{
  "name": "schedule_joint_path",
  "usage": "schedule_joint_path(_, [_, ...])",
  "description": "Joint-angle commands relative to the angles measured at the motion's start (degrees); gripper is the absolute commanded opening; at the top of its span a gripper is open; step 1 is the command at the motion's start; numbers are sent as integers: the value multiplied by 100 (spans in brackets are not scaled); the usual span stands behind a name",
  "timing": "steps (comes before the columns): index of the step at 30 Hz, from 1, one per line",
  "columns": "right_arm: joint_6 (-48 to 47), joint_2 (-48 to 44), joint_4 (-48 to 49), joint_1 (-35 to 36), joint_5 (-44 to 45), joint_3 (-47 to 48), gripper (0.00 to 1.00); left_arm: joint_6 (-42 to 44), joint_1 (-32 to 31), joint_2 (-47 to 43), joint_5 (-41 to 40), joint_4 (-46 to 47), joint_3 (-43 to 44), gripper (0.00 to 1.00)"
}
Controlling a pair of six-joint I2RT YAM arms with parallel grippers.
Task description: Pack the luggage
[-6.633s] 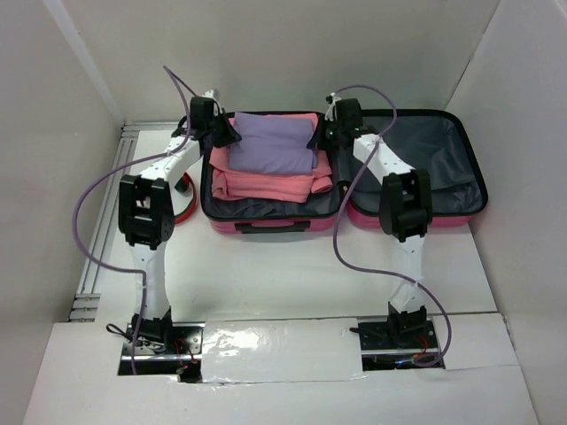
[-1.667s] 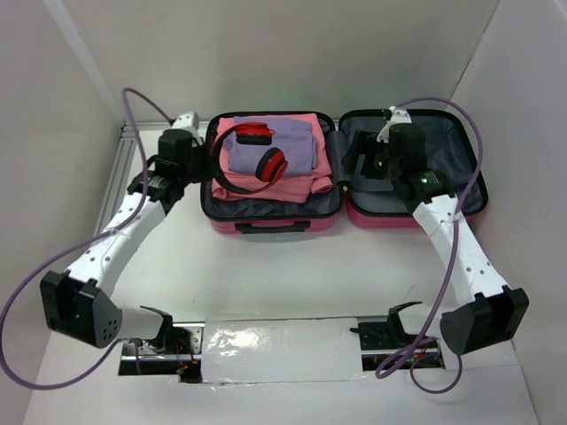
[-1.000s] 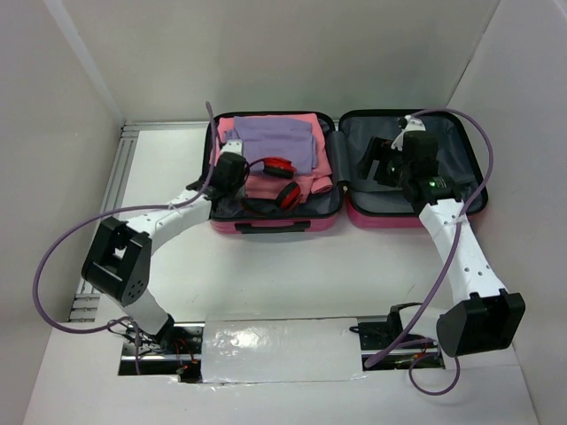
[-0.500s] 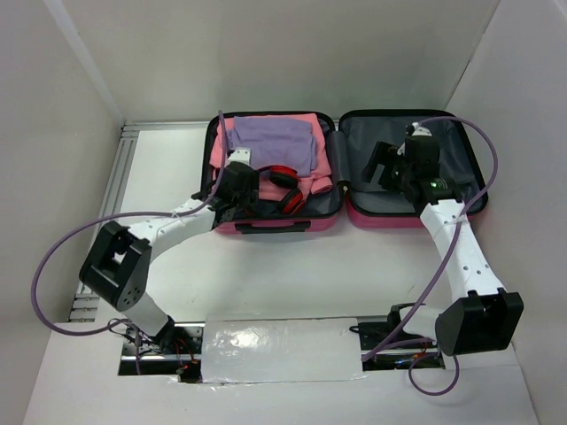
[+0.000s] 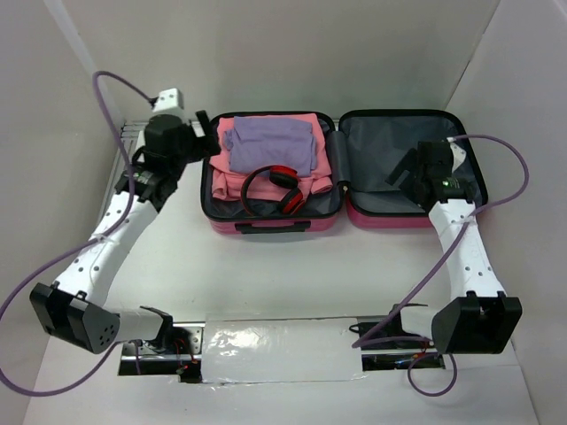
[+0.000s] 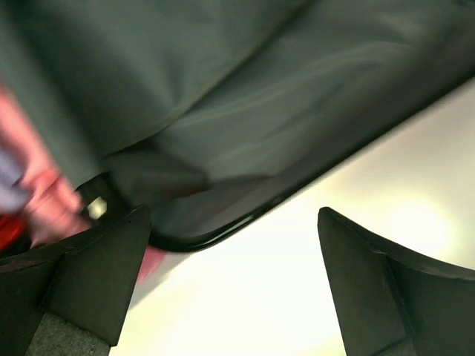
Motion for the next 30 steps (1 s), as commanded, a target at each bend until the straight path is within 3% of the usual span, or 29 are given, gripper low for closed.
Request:
schedule_joint_path(1, [524, 14, -490, -300, 636, 25, 100, -309, 516, -29, 606, -638, -69, 100])
schedule_joint_path(7, [789, -190, -7, -756, 637, -722, 100, -546, 1579, 84, 1668, -465, -954, 100])
schedule_joint_path(11, [842, 118, 64, -959, 558, -872, 100, -546, 1888, 85, 1837, -401, -1132, 100])
schedule_joint_path(20, [903, 637, 1275, -1504, 330, -1409, 99, -599, 2021, 199, 1969, -349, -1256, 100])
schedule_joint_path(30, [640, 1244, 2041, -1742, 786, -1461, 79, -546, 1916, 445, 1556, -480, -1256, 100])
